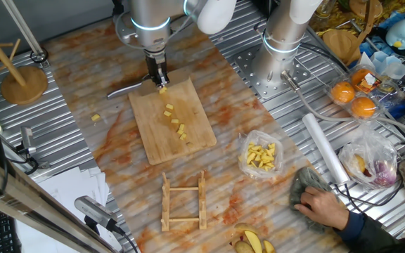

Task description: Chop the potatoes

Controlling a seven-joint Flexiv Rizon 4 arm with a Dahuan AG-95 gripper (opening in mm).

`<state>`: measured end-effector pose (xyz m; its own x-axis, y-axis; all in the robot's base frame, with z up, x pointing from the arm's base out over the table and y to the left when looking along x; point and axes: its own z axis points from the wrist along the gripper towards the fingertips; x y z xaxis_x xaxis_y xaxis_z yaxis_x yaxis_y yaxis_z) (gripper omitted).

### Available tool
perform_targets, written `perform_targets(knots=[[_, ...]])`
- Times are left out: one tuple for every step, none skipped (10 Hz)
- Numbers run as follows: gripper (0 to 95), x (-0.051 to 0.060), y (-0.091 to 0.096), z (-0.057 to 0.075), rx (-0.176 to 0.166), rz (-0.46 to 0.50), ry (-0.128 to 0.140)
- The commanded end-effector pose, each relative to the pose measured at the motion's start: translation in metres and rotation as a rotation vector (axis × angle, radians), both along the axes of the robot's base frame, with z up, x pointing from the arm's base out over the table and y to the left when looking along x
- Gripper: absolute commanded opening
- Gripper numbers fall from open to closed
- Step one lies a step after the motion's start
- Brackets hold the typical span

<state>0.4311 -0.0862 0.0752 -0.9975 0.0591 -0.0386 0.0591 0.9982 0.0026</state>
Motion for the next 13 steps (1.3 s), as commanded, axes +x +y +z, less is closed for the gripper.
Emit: perform_targets(knots=[[0.0,0.000,0.002,0.000,0.007,0.003,0.002],[0.0,0.002,0.001,-0.004,0.007,0.003,0.002],[0.0,0.003,-0.001,-0.010,0.004,0.002,-0.001],[0.0,0.006,-0.003,-0.018,0.003,0.001,-0.007],[0.0,0.008,-0.005,-0.023,0.001,0.001,-0.011],[0.0,0.010,-0.006,-0.030,0.010,-0.002,-0.016],[0.0,0.010,-0.006,-0.031,0.009,-0.002,-0.014],[0.0,0.010,-0.006,-0.031,0.009,0.001,-0.017],[0.0,0.011,-0.005,-0.033,-0.001,0.005,-0.017],[0.0,0.012,-0.005,-0.037,-0.004,0.005,-0.018],[0.0,0.013,-0.005,-0.043,-0.005,0.003,-0.020],[0.0,0.014,-0.005,-0.044,0.000,0.002,-0.002],[0.0,0.013,-0.004,-0.040,0.010,0.001,0.001]])
